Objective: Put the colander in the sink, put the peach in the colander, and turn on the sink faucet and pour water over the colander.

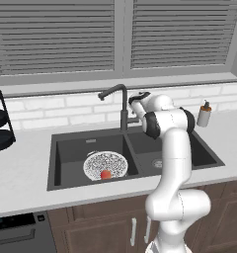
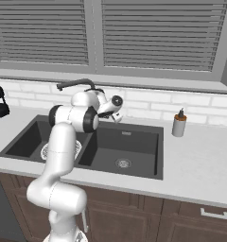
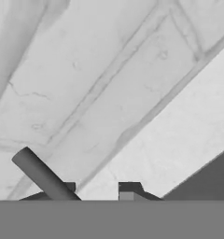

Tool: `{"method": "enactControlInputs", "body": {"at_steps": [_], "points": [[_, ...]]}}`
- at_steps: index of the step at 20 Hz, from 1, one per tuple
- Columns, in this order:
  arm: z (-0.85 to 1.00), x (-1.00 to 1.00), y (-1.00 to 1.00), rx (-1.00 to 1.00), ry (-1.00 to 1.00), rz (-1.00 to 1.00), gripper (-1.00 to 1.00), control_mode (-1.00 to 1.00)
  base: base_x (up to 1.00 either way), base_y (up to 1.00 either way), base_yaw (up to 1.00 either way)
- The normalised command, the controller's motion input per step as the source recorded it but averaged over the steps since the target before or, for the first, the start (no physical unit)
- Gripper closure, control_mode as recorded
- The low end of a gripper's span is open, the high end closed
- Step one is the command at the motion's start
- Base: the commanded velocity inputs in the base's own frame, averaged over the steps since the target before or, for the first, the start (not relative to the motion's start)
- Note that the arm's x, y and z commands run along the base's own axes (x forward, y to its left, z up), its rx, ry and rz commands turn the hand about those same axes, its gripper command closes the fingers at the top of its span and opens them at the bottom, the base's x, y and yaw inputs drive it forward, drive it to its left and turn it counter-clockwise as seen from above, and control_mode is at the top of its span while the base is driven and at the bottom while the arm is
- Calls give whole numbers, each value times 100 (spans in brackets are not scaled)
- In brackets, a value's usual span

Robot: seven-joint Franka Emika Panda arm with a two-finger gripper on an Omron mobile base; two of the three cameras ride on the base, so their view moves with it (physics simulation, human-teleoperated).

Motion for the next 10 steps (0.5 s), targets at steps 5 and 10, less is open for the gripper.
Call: {"method": "enactControlInputs", "body": {"at_steps": [5, 10], "points": [[-15, -12, -68, 3, 0, -17, 100, -100, 0, 0, 0], [-22, -37, -77, 8, 0, -21, 100, -100, 0, 0, 0]]}}
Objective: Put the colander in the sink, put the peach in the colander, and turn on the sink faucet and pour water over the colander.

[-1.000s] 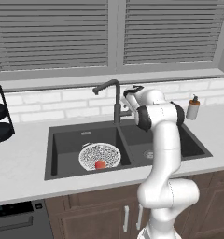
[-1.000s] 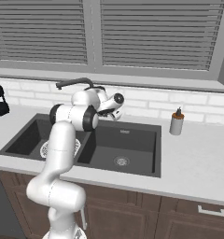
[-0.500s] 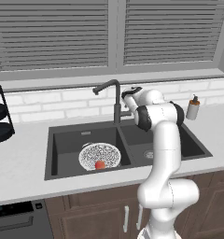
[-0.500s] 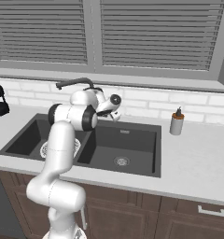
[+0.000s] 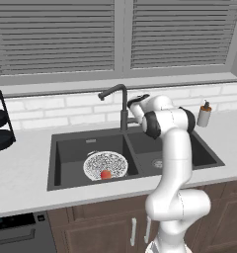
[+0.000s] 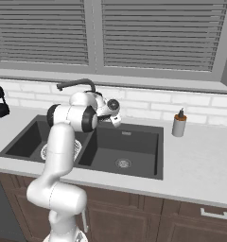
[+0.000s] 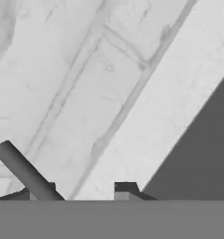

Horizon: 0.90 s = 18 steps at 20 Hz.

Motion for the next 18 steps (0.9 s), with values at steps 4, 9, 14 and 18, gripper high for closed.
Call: {"method": "enactControlInputs", "body": {"at_steps": [4, 9, 14, 18], "points": [[-28, -46, -79, 9, 0, -22, 100, -100, 0, 0, 0], [-28, -40, -74, 10, 1, -21, 100, -100, 0, 0, 0], [-8, -28, -50, 11, 0, -10, 100, -100, 0, 0, 0], [0, -24, -34, 12, 0, 0, 100, -100, 0, 0, 0]]}}
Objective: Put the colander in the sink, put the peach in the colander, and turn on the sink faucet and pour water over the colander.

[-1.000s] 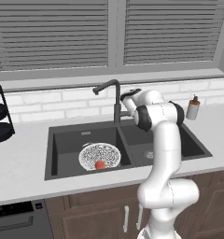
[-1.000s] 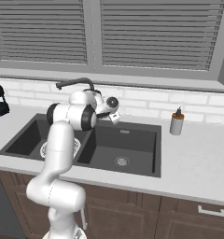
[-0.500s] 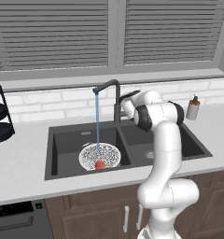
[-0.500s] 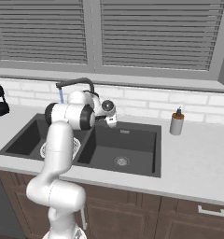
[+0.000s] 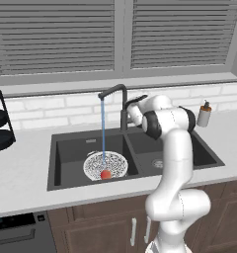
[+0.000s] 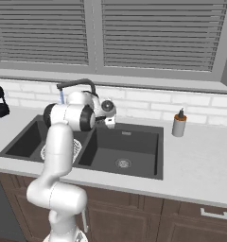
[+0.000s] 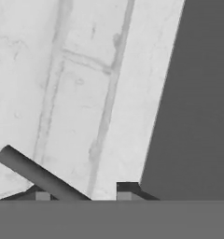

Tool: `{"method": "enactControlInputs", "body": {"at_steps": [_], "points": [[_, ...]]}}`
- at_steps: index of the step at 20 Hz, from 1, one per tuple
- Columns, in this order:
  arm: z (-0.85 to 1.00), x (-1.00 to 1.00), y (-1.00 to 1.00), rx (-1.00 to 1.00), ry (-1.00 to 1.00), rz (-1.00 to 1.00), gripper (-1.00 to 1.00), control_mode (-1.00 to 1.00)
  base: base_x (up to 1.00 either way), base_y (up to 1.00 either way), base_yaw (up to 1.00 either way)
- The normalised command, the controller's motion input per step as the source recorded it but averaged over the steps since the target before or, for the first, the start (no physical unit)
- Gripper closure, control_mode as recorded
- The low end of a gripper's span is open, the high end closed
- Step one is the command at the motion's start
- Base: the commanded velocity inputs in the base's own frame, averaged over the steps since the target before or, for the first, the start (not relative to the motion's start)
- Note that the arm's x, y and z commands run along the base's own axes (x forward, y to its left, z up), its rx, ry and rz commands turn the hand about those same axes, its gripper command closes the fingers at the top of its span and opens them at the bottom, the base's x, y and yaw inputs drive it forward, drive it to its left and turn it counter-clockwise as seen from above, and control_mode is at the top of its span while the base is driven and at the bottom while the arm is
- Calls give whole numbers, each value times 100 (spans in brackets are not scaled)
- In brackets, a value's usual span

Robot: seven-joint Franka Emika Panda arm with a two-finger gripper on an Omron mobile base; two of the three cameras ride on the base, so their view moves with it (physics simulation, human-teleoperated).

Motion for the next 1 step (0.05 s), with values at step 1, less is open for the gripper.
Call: {"method": "enactControlInputs", "body": {"at_steps": [1], "points": [[0, -6, -16, 10, 0, 0, 100, -100, 0, 0, 0]]}}
